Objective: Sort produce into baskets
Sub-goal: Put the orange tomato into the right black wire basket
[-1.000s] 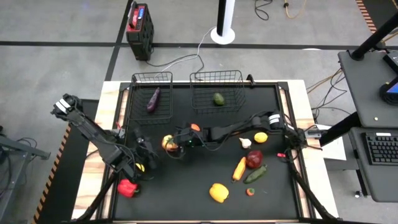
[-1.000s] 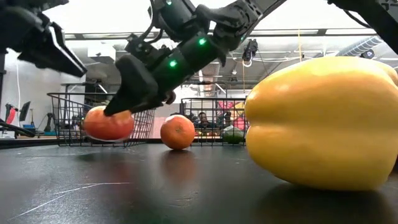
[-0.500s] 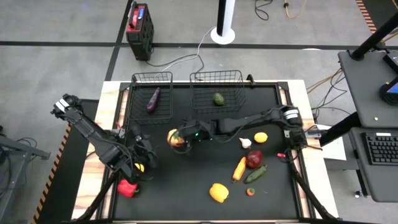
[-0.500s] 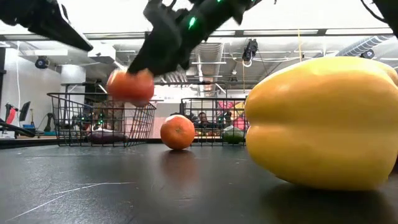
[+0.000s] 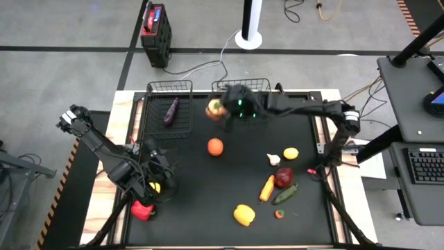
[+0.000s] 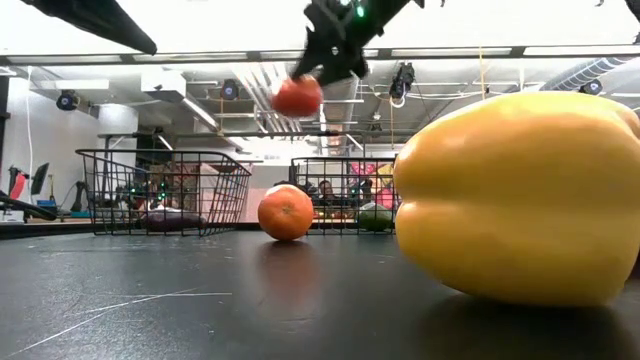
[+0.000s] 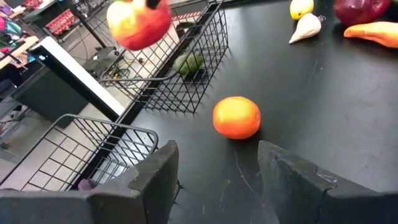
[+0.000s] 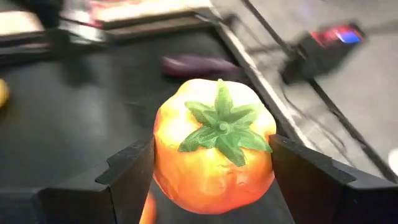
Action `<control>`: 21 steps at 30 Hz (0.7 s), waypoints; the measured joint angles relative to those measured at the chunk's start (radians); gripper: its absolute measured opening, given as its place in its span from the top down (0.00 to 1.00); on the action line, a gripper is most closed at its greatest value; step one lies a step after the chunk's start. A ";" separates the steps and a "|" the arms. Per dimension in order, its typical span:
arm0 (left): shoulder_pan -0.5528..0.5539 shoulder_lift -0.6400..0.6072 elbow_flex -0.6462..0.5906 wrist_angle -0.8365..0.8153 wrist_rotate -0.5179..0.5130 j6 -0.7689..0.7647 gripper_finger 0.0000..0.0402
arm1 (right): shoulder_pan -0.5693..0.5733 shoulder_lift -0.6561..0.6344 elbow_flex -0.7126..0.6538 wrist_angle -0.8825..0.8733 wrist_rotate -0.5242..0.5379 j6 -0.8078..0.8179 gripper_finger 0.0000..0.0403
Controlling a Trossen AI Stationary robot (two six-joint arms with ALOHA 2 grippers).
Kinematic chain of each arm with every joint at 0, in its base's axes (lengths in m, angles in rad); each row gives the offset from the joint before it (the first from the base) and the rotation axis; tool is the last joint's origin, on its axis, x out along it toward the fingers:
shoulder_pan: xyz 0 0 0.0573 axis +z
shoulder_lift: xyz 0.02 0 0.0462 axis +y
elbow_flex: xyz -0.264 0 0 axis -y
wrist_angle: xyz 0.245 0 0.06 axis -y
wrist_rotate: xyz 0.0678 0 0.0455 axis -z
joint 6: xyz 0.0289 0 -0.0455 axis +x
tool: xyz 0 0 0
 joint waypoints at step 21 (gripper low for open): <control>0.001 0.000 -0.025 -0.004 -0.042 -0.002 0.49 | -0.305 0.192 0.000 -0.066 -0.167 0.119 0.28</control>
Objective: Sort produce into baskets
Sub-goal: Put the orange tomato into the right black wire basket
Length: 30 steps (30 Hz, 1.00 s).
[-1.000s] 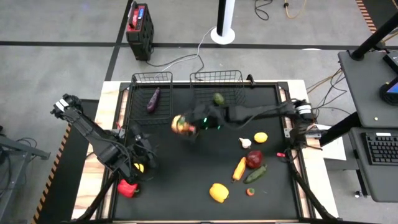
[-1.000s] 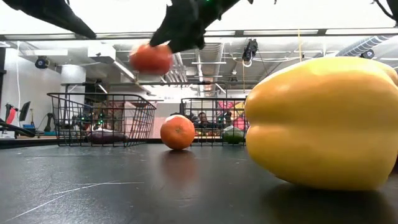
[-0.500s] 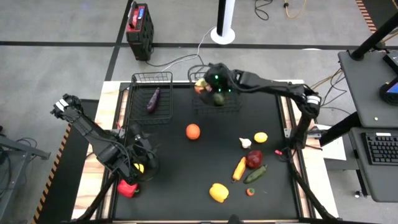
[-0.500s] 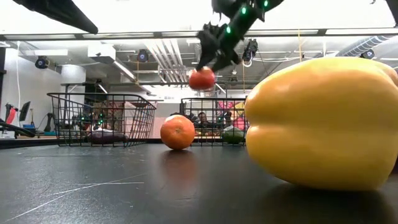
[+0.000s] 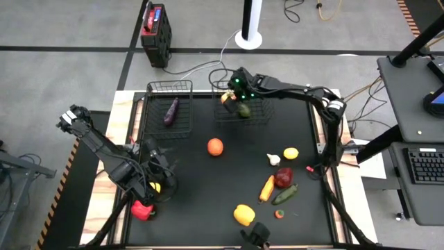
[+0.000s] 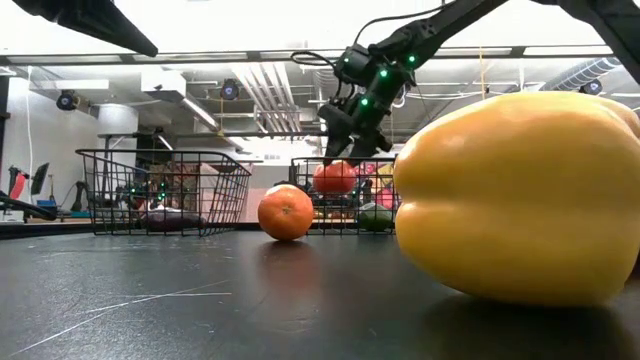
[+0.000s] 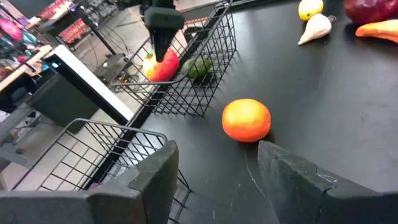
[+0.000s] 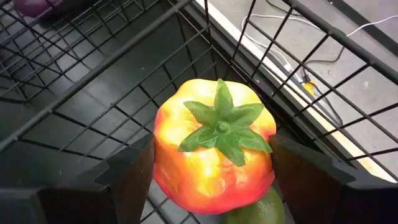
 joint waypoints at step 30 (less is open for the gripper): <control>0.000 0.000 -0.007 0.001 -0.031 -0.022 0.49 | 0.048 0.003 -0.148 0.236 0.038 -0.079 0.28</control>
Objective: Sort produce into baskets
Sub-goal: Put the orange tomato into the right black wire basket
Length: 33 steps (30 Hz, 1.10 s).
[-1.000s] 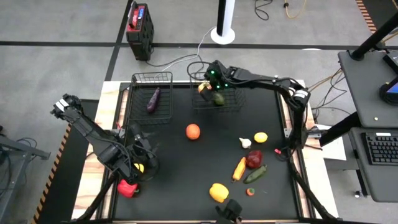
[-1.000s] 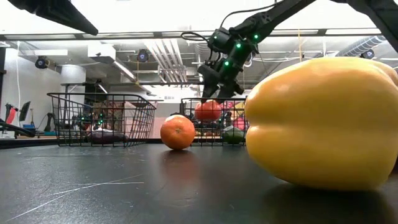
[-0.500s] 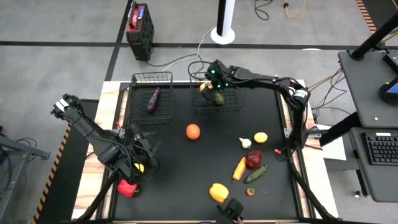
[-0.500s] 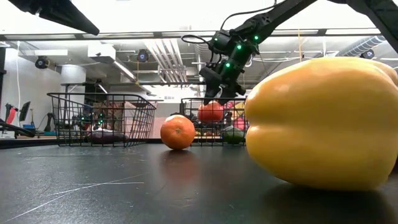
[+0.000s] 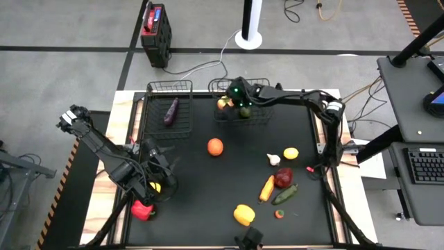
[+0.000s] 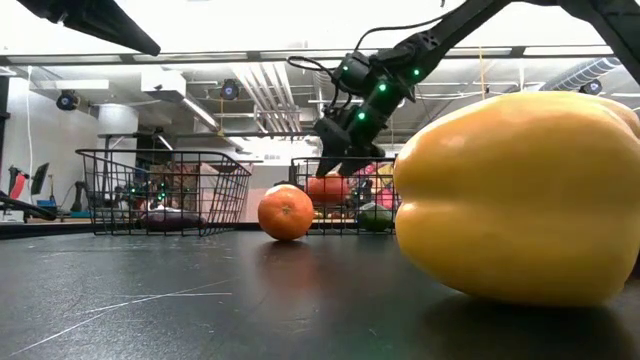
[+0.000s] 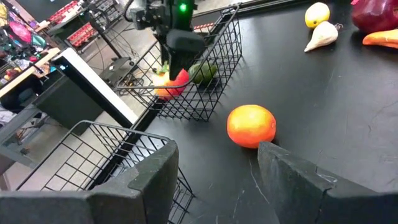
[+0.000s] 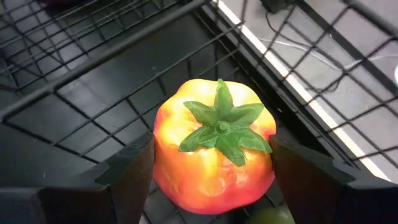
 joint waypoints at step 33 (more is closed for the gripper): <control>0.000 0.000 0.000 0.000 -0.001 0.000 0.49 | 0.009 -0.002 -0.050 0.088 -0.001 -0.067 0.24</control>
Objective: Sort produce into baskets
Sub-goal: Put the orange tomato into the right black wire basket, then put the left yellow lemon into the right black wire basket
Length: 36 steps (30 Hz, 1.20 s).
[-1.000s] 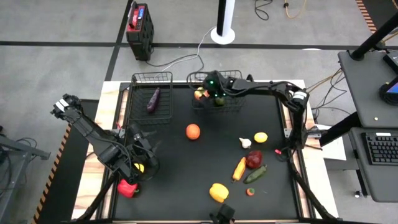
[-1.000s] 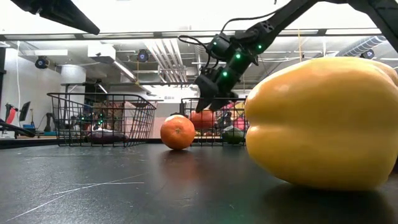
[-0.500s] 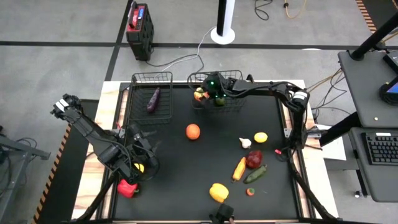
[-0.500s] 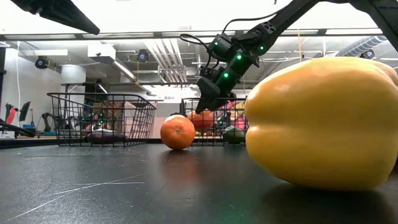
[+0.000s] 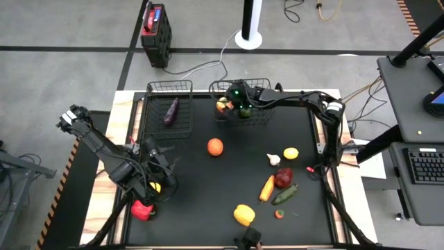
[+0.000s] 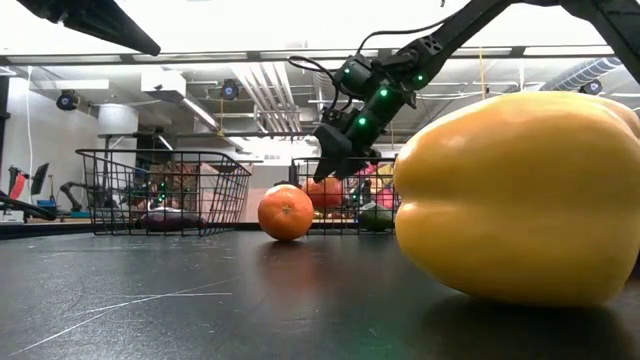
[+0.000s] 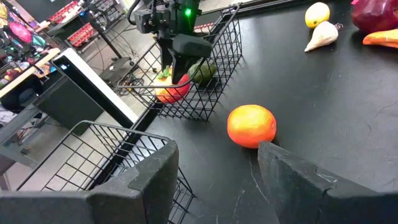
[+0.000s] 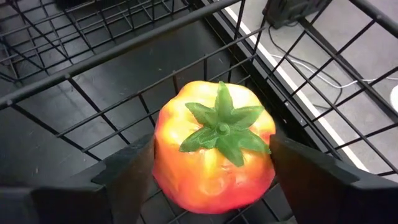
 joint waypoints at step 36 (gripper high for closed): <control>0.000 0.000 0.000 0.143 0.001 0.000 0.49 | 0.320 -0.469 -0.051 -0.354 0.019 0.208 0.11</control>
